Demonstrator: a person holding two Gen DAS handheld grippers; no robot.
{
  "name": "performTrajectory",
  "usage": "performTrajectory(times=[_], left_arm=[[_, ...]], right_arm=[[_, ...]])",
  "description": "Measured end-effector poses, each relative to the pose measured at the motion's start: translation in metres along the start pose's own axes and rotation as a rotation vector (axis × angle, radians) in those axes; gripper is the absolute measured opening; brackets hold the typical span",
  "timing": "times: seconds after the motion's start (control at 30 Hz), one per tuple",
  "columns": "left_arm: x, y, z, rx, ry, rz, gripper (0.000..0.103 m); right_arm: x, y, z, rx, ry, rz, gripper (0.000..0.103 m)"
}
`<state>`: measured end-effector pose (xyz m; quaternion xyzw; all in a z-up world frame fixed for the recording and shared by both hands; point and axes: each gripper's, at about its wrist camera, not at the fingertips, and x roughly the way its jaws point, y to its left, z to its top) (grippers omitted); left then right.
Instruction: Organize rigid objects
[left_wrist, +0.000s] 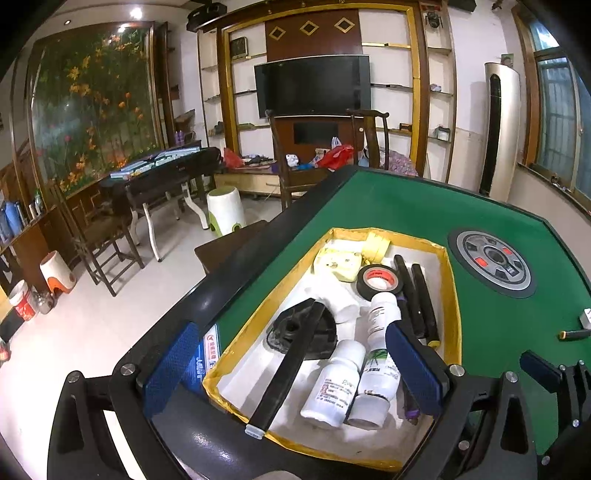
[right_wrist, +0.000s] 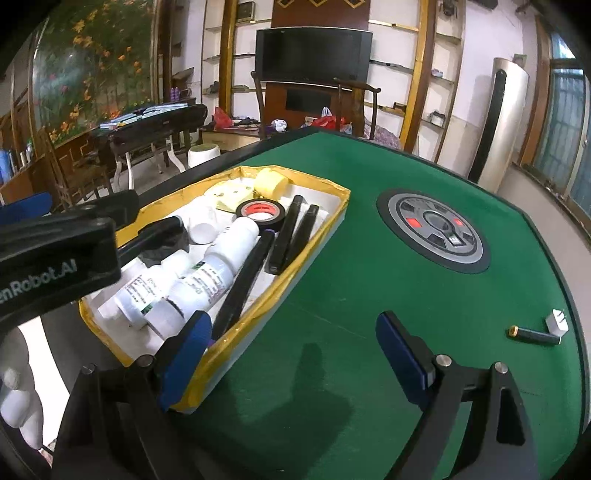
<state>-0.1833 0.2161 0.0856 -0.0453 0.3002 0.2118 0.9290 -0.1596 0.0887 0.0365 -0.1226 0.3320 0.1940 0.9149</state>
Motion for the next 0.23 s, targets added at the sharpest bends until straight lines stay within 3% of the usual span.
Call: performTrajectory(times=[0.23], left_arm=[[0.0059,0.0076,-0.0037,-0.004,0.026,-0.001,0.102]], right_arm=[[-0.0017,0.0103,0.0017,-0.027,-0.011,0.006,0.09]])
